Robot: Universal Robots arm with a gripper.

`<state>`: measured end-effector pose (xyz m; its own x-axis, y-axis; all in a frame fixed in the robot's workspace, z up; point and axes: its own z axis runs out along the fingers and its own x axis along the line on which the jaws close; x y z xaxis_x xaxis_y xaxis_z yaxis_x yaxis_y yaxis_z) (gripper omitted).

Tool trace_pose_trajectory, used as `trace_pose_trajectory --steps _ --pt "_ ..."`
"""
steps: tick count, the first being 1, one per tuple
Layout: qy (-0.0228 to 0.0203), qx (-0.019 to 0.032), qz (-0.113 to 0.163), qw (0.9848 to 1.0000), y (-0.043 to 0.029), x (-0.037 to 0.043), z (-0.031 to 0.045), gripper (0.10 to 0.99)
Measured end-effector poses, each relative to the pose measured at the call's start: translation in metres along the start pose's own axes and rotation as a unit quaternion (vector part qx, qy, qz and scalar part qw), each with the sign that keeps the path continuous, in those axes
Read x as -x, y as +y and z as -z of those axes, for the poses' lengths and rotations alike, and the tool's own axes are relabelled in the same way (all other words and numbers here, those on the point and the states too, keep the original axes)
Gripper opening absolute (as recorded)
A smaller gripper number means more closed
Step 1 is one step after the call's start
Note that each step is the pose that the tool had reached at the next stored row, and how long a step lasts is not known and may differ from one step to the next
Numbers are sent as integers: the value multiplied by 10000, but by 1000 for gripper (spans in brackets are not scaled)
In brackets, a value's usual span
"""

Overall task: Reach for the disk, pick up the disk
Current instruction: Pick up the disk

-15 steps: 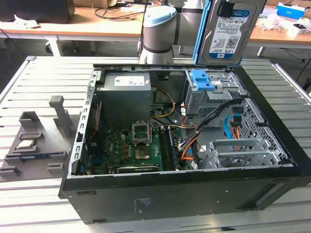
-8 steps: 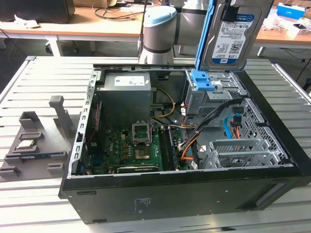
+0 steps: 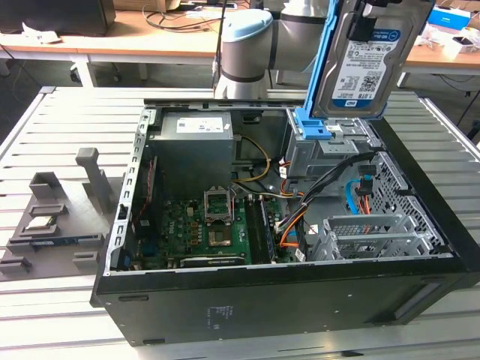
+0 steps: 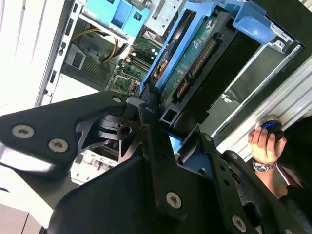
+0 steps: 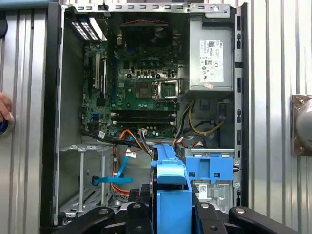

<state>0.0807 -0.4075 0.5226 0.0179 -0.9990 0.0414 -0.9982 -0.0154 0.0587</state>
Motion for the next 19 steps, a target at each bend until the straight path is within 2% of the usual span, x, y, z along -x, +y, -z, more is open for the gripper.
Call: trace_pose_trajectory --steps 12,19 --pt "0 0 0 10000 5 -305 -18 365" --pt "0 0 -1 10000 7 -445 -28 365"
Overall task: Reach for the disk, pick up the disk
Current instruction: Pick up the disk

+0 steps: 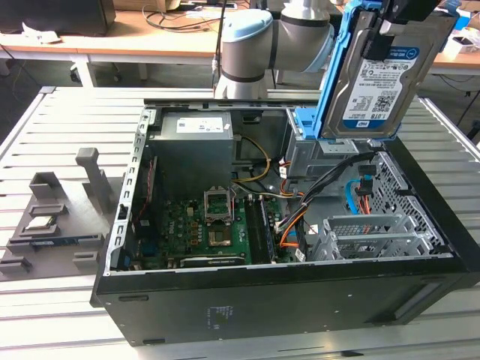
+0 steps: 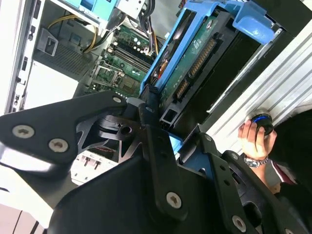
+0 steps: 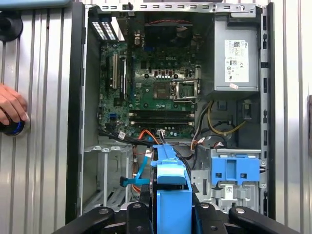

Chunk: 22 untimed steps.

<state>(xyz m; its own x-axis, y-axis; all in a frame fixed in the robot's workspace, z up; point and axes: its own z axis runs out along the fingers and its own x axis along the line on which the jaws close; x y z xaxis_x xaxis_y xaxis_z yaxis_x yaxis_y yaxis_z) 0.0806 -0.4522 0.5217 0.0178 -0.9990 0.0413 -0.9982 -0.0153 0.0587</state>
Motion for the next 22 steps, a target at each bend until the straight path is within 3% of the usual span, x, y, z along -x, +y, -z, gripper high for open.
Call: trace_pose_trajectory --steps 22 --pt "0 0 0 10000 6 -473 -35 365"
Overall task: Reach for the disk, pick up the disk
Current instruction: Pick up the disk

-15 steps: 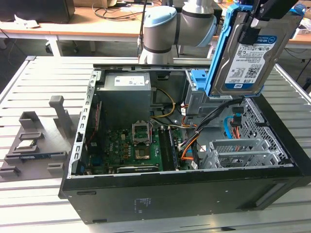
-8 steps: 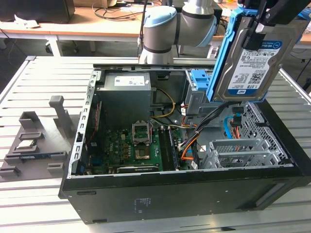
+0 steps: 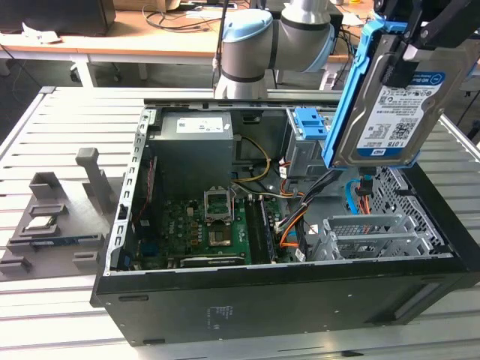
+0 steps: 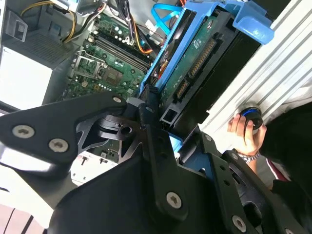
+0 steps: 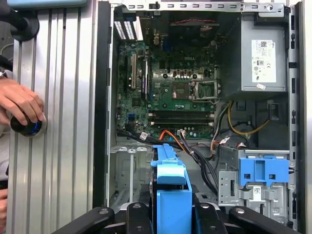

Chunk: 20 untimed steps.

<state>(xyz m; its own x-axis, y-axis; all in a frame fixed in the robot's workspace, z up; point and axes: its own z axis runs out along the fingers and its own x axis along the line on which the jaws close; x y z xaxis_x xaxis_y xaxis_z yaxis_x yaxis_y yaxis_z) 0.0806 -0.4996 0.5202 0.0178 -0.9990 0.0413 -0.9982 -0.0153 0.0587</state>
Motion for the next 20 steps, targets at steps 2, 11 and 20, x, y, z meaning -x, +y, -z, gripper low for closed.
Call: trace_pose_trajectory --steps 2,11,20 --pt "0 0 0 10000 1 -37 -2 365" --pt "0 0 0 10000 4 -301 -20 365" --pt "-2 0 0 10000 3 -527 -57 365"
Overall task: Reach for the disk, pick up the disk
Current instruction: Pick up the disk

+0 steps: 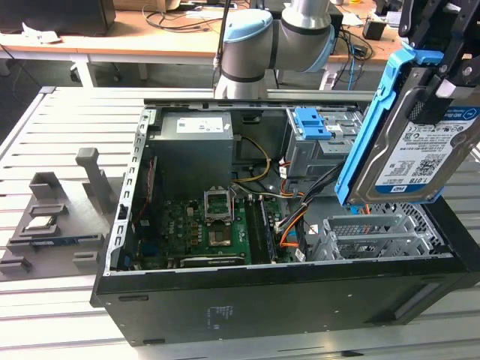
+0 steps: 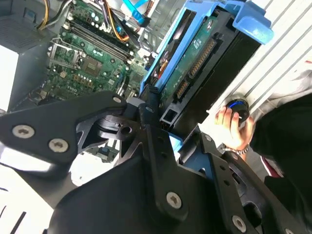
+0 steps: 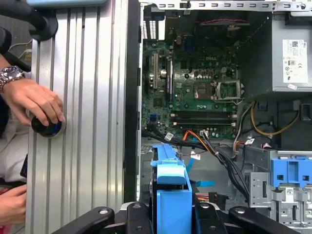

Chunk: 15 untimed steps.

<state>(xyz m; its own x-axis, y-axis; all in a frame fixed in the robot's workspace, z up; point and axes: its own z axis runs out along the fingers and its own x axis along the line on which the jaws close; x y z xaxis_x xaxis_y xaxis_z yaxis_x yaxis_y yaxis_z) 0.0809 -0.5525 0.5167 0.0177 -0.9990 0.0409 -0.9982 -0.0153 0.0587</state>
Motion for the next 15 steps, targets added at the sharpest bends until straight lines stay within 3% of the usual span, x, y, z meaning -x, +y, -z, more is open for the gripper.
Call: trace_pose_trajectory --steps 3,6,7,8,11,15 --pt "-15 2 -4 10000 -15 -1 -48 365" --pt "-229 0 3 9997 -22 -6 -61 365" --pt "-336 -2 4 9994 -25 -10 -65 365" --pt "-359 -3 -4 9994 -29 -11 -74 365" --pt "-374 -1 -220 9991 -33 -9 -109 365" --pt "-376 4 -273 9989 -93 -5 -239 365"
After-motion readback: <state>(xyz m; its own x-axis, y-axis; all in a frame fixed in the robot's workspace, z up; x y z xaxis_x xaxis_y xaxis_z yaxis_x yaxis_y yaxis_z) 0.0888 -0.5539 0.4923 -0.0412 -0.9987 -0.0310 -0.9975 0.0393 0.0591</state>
